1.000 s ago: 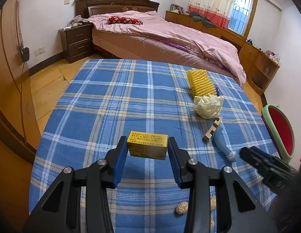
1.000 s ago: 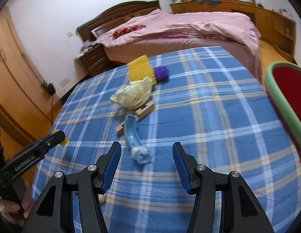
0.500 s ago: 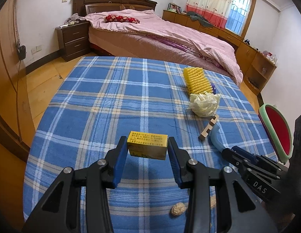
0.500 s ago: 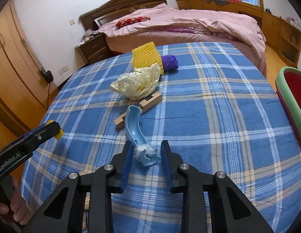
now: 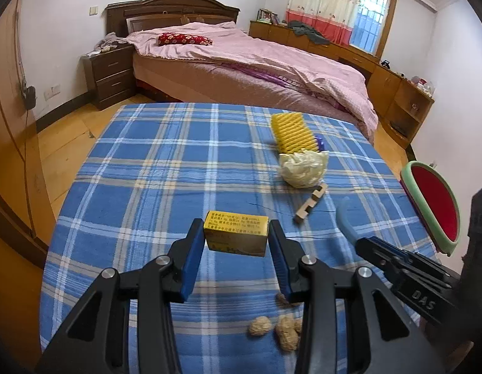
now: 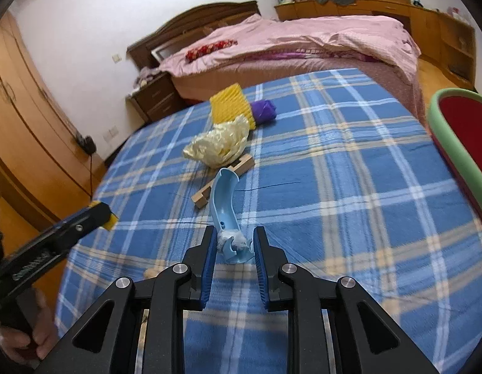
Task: Collect trash
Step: 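Carry the yellow box and light blue piece over the red bucket with both grippers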
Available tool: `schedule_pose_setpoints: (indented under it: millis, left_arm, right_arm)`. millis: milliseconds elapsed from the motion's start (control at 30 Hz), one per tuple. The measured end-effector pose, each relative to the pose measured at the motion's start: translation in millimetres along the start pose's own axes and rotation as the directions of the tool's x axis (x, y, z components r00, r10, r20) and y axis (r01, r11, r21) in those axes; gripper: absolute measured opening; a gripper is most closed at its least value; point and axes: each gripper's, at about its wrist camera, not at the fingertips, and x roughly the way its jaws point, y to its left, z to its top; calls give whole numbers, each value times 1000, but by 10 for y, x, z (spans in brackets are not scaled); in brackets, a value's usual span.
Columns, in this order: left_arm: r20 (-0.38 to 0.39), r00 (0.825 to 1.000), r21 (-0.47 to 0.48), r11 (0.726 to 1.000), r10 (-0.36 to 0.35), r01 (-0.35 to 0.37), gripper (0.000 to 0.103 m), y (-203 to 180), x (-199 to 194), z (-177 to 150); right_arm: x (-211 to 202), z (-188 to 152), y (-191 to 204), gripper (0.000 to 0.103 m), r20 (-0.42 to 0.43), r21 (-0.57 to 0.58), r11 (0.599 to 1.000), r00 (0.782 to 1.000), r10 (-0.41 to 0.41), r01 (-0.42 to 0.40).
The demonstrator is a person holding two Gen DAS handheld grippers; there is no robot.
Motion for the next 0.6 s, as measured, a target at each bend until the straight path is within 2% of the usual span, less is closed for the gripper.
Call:
schedule_pose_setpoints:
  millis: [333,600]
  left_arm:
    - [-1,998,66,996,-67,67,42,-317,-57,27]
    - [5,989,126,982,-145,144,42,-746,-133,83]
  right_arm:
    - [-539,-7,-260,24,85,83,996,996,-38,31]
    - [-1042,-24,-579,24,184,162,984,978,-99,69]
